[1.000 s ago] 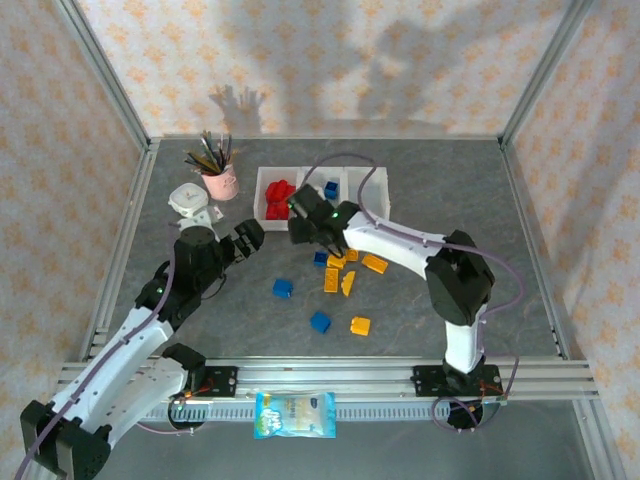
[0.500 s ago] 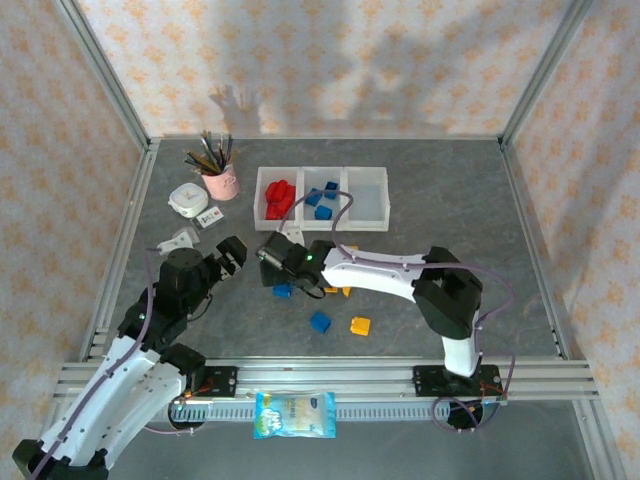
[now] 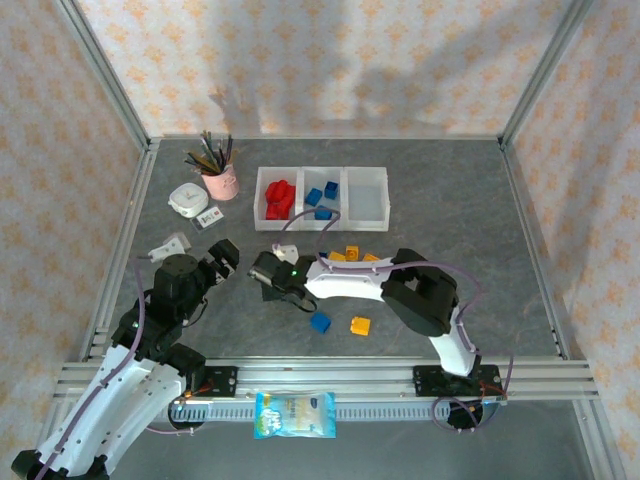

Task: Sort the legos into containers by color
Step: Pick up the lego from the bottom-center of the table.

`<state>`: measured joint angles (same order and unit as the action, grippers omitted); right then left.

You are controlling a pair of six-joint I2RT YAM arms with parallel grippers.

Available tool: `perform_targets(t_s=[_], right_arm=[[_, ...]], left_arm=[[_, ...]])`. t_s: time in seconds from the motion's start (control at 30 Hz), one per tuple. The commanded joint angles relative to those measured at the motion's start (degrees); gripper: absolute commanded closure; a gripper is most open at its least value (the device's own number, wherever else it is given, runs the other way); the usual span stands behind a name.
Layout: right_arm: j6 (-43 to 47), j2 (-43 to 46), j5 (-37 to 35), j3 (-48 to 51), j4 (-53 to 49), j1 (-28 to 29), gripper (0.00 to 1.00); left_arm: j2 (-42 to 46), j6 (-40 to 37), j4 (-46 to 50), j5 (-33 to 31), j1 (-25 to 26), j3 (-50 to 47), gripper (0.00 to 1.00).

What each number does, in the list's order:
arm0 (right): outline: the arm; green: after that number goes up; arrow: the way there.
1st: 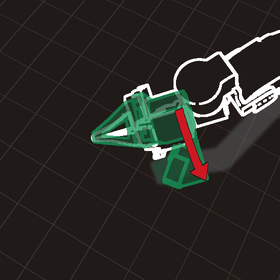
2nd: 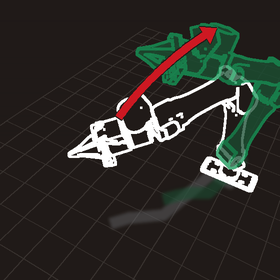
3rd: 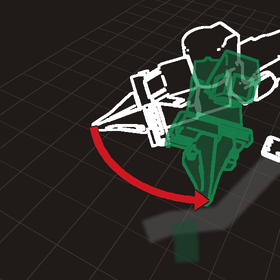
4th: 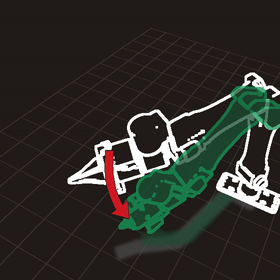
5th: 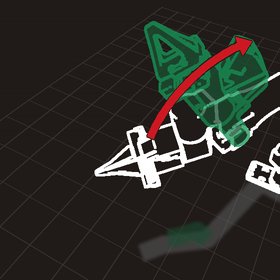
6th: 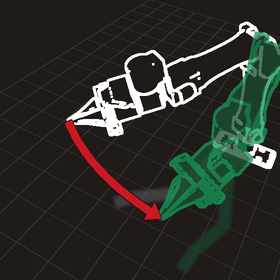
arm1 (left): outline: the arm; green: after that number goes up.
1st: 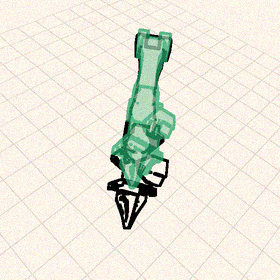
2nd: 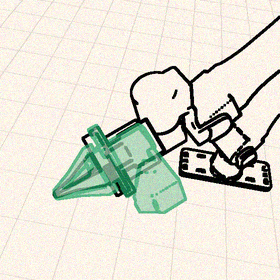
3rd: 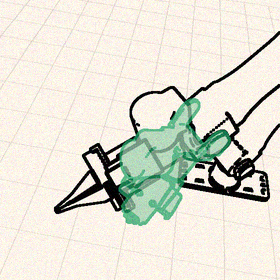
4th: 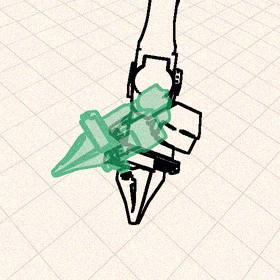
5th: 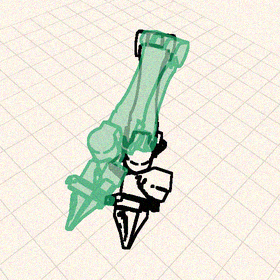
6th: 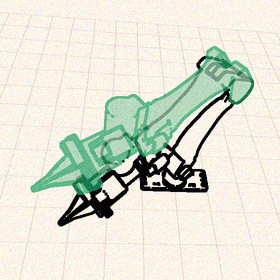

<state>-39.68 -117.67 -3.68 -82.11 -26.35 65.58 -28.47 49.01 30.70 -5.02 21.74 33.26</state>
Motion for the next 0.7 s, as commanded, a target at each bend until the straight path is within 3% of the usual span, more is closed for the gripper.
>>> perform_targets(t_s=[0.0,0.4,0.67], right_arm=[[0.37,-1.91,-2.52,-2.23,0.79,0.38,0.30],[2.63,-3.32,-3.60,-3.59,0.82,0.38,0.52],[4.64,1.86,-5.70,-3.32,-0.06,0.11,0.54]], left_arm=[[0.70,0.56,1.74,-1.40,-0.22,-0.56,0.01],[0.17,-0.02,1.82,-1.75,-0.24,0.02,0.00],[-0.25,-0.41,1.22,-0.59,-0.25,0.54,0.01]])
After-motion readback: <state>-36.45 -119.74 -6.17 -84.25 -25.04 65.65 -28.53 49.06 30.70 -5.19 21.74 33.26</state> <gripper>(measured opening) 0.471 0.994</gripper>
